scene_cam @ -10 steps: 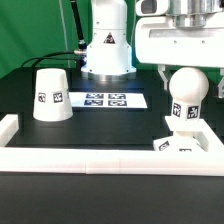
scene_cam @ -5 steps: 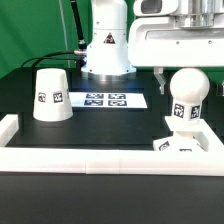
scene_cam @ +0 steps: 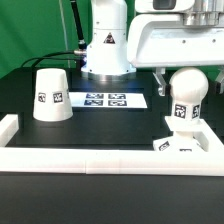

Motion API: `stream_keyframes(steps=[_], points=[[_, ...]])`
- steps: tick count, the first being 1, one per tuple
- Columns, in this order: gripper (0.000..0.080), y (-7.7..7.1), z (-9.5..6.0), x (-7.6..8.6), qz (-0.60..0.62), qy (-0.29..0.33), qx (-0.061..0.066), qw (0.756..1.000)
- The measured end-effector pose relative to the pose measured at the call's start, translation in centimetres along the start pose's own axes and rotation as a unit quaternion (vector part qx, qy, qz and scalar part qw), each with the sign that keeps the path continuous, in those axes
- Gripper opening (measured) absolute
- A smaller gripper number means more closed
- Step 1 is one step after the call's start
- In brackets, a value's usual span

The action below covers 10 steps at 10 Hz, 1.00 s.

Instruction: Assemble lamp

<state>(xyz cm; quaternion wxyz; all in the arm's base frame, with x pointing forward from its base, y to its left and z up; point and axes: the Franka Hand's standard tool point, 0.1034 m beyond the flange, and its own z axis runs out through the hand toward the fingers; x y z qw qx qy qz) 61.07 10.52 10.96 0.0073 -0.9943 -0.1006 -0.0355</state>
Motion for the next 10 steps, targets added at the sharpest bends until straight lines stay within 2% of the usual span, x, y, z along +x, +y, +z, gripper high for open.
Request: stream_keyframes(steps=[5, 7, 9, 10], points=[[0.0699, 0.3, -0.1, 0.1, -0.149, -0.001, -0.009, 0.989], [0.0699, 0.4, -0.2, 0.2, -0.204, -0.002, -0.013, 0.979], [0.0699, 0.9, 0.0, 0.1, -0.283, -0.005, -0.014, 0.959], [0.0575, 1.1, 0.0, 0.1, -0.309, -0.005, -0.014, 0.951]])
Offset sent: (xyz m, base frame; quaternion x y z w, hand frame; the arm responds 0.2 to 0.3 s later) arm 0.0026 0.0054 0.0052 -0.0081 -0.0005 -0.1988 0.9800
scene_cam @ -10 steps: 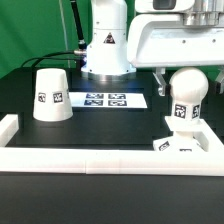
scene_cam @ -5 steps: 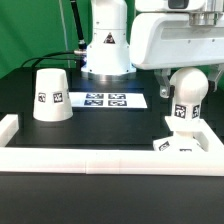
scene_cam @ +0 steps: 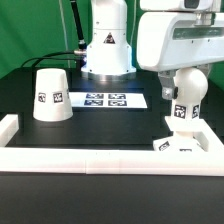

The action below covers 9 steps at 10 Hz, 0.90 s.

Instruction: Assemble lamp

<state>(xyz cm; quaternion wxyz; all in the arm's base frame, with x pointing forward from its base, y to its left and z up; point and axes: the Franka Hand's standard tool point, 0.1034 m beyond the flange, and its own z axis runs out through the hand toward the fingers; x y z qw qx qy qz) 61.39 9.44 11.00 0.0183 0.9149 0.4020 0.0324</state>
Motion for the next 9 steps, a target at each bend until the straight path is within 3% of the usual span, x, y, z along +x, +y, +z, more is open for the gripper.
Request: stream_keyframes(steps=[5, 9], points=[[0.0577, 0.02, -0.01, 0.01, 0.038, 0.001, 0.000, 0.999], [0.0579, 0.14, -0.15, -0.03, 0.235, 0.006, 0.003, 0.972]])
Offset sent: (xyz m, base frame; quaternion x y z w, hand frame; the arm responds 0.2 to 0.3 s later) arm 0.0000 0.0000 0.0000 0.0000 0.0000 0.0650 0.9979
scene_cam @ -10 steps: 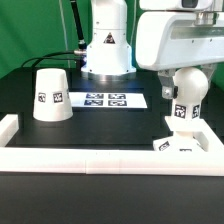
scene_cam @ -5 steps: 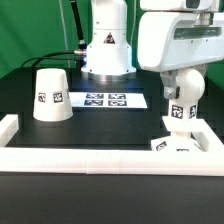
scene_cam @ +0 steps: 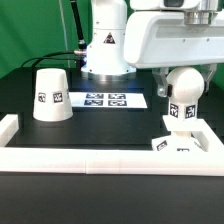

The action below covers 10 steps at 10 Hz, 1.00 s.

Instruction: Assemble lamp

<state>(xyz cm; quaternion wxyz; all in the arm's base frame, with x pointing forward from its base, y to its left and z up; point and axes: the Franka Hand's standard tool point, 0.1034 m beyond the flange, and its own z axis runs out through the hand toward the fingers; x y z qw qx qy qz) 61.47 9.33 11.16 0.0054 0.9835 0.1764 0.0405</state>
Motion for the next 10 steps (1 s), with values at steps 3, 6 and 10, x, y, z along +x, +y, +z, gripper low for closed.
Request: stream_keyframes(steps=[3, 6, 10], points=[[0.0579, 0.11, -0.14, 0.13, 0.106, 0.002, 0.001, 0.994], [0.0580, 0.32, -0.22, 0.17, 0.198, 0.003, 0.000, 0.980], [0.0580, 0.31, -0.10, -0.23, 0.374, 0.000, 0.000, 0.928]])
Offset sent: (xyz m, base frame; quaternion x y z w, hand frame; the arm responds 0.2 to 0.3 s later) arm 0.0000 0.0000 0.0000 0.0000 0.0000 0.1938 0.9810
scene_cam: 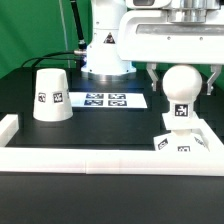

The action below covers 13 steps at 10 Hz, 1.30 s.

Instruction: Assemble lamp

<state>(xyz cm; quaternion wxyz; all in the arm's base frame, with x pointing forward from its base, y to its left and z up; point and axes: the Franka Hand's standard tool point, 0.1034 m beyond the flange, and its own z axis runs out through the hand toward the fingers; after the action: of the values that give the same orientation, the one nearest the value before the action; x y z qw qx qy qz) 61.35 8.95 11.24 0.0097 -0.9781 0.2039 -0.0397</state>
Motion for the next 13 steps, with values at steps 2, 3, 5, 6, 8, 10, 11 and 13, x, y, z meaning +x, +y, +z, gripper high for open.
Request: stream_keyframes(steps=[2, 3, 5, 6, 8, 10, 11, 13], points=[[0.0580, 0.0, 0.5, -0.7, 0.103, -0.011, 0.005, 0.995], [0.0580, -0.2, 0.5, -0.9, 0.153, -0.013, 0.006, 0.988], [0.0580, -0.4, 0.5, -1.1, 0.212, -0.015, 0.005, 0.977], [0.0580, -0.5, 0.5, -1.1, 0.220, -0.016, 0.006, 0.975], [0.0683, -0.8, -0.2, -1.2, 0.196, -0.015, 0.010, 0.980], [0.0697, -0.8, -2.4, -1.4, 0.178, -0.014, 0.018, 0.984], [0.0697, -0.5, -3.4, -1.6, 0.176, -0.014, 0.021, 0.984], [0.0699, 0.6, -5.8, -1.3, 0.165, -0.012, 0.024, 0.986]])
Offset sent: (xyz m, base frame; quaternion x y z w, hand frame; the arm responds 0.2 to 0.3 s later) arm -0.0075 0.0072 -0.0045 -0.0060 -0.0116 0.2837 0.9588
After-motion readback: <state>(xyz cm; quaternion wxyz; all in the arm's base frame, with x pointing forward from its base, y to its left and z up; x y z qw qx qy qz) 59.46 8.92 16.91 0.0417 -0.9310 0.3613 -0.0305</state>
